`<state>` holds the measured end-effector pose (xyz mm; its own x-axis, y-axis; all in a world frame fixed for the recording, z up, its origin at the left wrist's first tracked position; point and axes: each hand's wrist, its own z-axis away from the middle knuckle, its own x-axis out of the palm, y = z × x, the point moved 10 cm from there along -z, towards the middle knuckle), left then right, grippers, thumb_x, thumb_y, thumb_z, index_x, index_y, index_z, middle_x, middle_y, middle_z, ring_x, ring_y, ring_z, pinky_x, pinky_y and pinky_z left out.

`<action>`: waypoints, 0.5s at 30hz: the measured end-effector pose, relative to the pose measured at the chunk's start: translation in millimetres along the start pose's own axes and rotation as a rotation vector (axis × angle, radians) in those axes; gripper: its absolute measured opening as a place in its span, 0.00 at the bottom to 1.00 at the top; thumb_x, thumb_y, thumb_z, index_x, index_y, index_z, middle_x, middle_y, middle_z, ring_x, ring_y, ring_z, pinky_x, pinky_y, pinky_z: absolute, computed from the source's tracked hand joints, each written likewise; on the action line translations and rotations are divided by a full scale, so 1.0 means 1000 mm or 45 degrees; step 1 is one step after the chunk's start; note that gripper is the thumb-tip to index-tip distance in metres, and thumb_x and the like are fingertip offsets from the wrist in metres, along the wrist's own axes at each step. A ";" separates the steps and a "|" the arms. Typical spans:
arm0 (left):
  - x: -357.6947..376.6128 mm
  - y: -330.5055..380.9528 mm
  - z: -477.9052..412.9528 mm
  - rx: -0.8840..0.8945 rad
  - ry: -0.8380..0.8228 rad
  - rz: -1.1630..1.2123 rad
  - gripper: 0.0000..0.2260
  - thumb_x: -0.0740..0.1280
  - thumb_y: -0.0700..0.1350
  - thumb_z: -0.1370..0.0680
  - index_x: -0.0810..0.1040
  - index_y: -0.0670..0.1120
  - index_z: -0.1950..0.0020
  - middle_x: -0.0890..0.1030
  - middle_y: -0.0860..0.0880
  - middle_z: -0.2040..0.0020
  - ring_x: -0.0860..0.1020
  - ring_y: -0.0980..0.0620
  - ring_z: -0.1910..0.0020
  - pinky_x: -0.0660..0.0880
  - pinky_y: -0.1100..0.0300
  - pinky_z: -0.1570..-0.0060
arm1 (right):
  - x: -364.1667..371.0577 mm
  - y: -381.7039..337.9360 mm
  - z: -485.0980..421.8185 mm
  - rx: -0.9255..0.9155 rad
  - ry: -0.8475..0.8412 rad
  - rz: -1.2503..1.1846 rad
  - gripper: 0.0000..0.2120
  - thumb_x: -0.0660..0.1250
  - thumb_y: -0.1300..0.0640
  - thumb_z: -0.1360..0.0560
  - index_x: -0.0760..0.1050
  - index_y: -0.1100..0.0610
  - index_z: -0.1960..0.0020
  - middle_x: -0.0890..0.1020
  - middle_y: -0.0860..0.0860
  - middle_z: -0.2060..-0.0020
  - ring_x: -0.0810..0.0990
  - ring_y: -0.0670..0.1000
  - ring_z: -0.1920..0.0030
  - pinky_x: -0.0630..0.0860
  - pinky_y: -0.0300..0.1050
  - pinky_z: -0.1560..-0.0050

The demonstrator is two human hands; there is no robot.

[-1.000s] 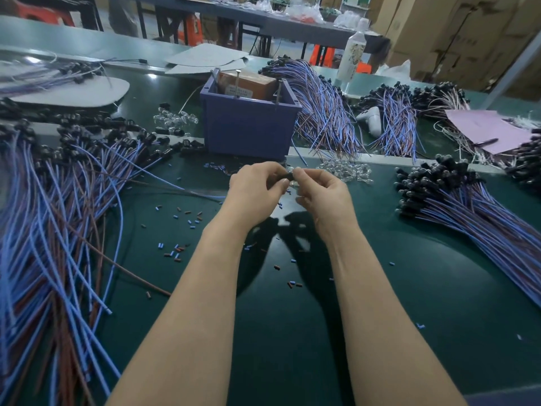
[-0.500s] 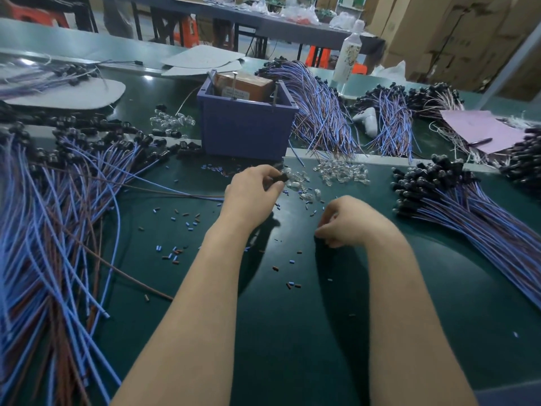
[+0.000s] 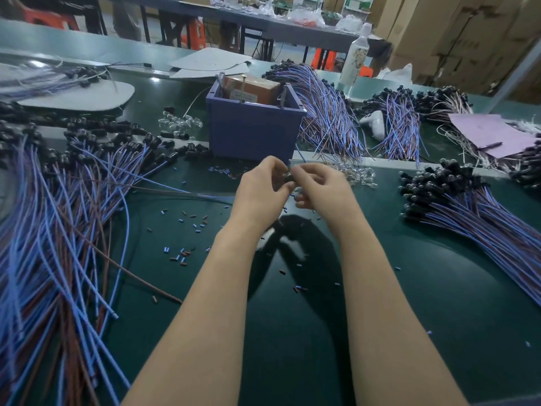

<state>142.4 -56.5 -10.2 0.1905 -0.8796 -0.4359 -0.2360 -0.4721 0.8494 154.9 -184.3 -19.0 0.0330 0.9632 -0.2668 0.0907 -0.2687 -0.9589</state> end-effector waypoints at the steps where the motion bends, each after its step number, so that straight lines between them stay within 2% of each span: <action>1: -0.002 0.007 0.000 0.041 0.016 -0.023 0.07 0.69 0.40 0.26 0.76 0.44 0.49 0.78 0.48 0.52 0.77 0.50 0.57 0.74 0.60 0.50 | 0.005 -0.001 0.001 0.000 -0.025 -0.070 0.04 0.65 0.59 0.22 0.77 0.60 0.51 0.81 0.55 0.62 0.79 0.45 0.69 0.79 0.37 0.65; 3: -0.015 0.012 -0.002 0.046 0.109 -0.073 0.07 0.71 0.43 0.27 0.75 0.45 0.53 0.76 0.48 0.53 0.75 0.52 0.61 0.70 0.66 0.58 | -0.001 -0.004 0.003 -0.017 0.071 -0.153 0.05 0.64 0.63 0.22 0.77 0.65 0.51 0.81 0.57 0.63 0.80 0.46 0.68 0.79 0.36 0.64; 5: -0.022 -0.003 -0.006 -0.137 0.073 0.017 0.13 0.72 0.54 0.28 0.74 0.46 0.60 0.76 0.53 0.64 0.73 0.58 0.70 0.67 0.68 0.70 | -0.013 -0.004 0.004 -0.017 0.192 -0.260 0.06 0.64 0.62 0.22 0.76 0.65 0.52 0.80 0.54 0.65 0.79 0.42 0.72 0.77 0.34 0.67; 7: -0.001 -0.025 0.004 -0.508 -0.243 0.284 0.23 0.66 0.64 0.27 0.77 0.44 0.63 0.74 0.54 0.74 0.68 0.59 0.80 0.64 0.68 0.79 | -0.024 -0.001 0.005 0.014 0.243 -0.403 0.07 0.64 0.60 0.22 0.76 0.61 0.56 0.79 0.52 0.67 0.77 0.42 0.73 0.75 0.33 0.68; 9: 0.024 -0.034 0.024 -0.822 -0.501 0.563 0.31 0.58 0.68 0.25 0.79 0.39 0.60 0.74 0.51 0.76 0.65 0.59 0.82 0.61 0.70 0.83 | -0.031 0.002 0.006 0.046 0.249 -0.519 0.09 0.63 0.58 0.21 0.76 0.59 0.59 0.80 0.49 0.70 0.76 0.42 0.74 0.75 0.33 0.69; 10: 0.031 -0.035 0.029 -0.902 -0.546 0.673 0.33 0.55 0.67 0.24 0.79 0.37 0.56 0.76 0.50 0.76 0.64 0.60 0.82 0.60 0.70 0.84 | -0.035 0.003 0.006 0.056 0.255 -0.576 0.10 0.63 0.58 0.21 0.76 0.58 0.60 0.80 0.48 0.73 0.76 0.41 0.74 0.75 0.33 0.70; 11: 0.035 -0.036 0.030 -0.954 -0.542 0.774 0.33 0.54 0.66 0.23 0.77 0.36 0.53 0.77 0.48 0.75 0.64 0.60 0.82 0.61 0.70 0.84 | -0.039 0.004 0.007 0.067 0.257 -0.634 0.11 0.62 0.58 0.21 0.75 0.58 0.60 0.79 0.47 0.74 0.75 0.41 0.75 0.74 0.32 0.72; 13: 0.034 -0.037 0.024 -0.990 -0.377 1.064 0.25 0.55 0.61 0.20 0.73 0.37 0.49 0.79 0.46 0.72 0.65 0.59 0.81 0.62 0.71 0.83 | -0.043 0.009 0.010 0.112 0.210 -0.750 0.12 0.62 0.57 0.20 0.75 0.59 0.61 0.79 0.48 0.75 0.74 0.42 0.76 0.73 0.32 0.74; 15: 0.020 -0.038 0.012 -0.900 -0.086 1.451 0.14 0.56 0.52 0.18 0.71 0.42 0.53 0.74 0.50 0.74 0.64 0.60 0.82 0.60 0.71 0.83 | -0.046 0.016 0.013 0.184 0.167 -0.779 0.12 0.62 0.57 0.21 0.75 0.58 0.61 0.79 0.49 0.75 0.74 0.43 0.76 0.72 0.33 0.75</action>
<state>143.4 -56.9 -54.6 0.1667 -0.7698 0.6161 0.3130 0.6339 0.7073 142.0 -232.5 -23.9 0.1404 0.9306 0.3382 -0.0030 0.3420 -0.9397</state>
